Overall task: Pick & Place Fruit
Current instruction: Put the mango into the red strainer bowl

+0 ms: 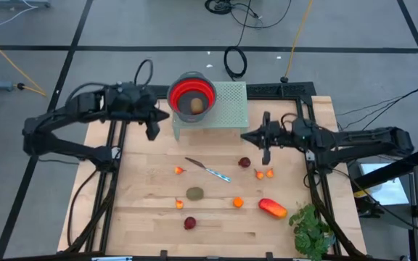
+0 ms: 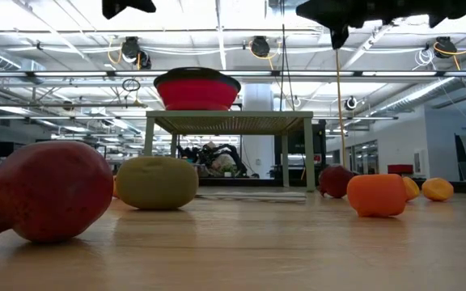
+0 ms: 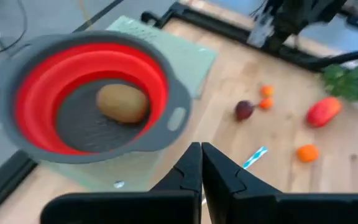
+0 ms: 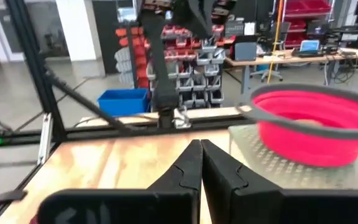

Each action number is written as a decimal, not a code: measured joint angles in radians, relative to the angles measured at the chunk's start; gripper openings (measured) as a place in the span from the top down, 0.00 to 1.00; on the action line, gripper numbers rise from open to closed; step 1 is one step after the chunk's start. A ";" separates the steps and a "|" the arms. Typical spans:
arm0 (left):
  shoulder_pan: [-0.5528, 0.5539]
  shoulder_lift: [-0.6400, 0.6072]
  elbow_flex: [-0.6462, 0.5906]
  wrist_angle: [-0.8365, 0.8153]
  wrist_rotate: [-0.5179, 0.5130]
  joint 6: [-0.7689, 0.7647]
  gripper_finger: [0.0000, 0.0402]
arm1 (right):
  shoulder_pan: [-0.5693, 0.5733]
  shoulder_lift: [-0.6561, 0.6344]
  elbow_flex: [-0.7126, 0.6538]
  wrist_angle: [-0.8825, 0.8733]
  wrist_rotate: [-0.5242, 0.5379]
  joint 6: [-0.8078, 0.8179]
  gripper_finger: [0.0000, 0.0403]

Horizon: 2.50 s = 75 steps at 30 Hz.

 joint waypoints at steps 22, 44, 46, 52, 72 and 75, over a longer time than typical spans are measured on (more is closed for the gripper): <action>-0.332 -0.398 -0.585 0.402 -0.154 -0.037 0.98 | 0.492 0.073 0.003 -0.129 0.360 0.010 1.00; -0.538 -0.524 -0.879 0.667 -0.159 -0.032 0.99 | 0.587 0.447 0.576 -1.077 0.062 0.476 1.00; -0.545 -0.535 -0.895 0.669 -0.159 -0.044 0.99 | 0.596 0.479 0.610 -1.114 0.004 0.540 1.00; -0.571 -0.554 -0.924 0.696 -0.159 -0.039 0.98 | 0.619 0.552 0.651 -1.173 -0.146 0.812 1.00; -0.645 -0.553 -0.926 0.692 -0.158 -0.018 0.97 | 0.628 0.589 0.651 -1.328 -0.252 1.242 0.97; -0.648 -0.553 -0.926 0.692 -0.158 -0.018 0.95 | 0.628 0.589 0.651 -1.353 -0.251 1.241 0.92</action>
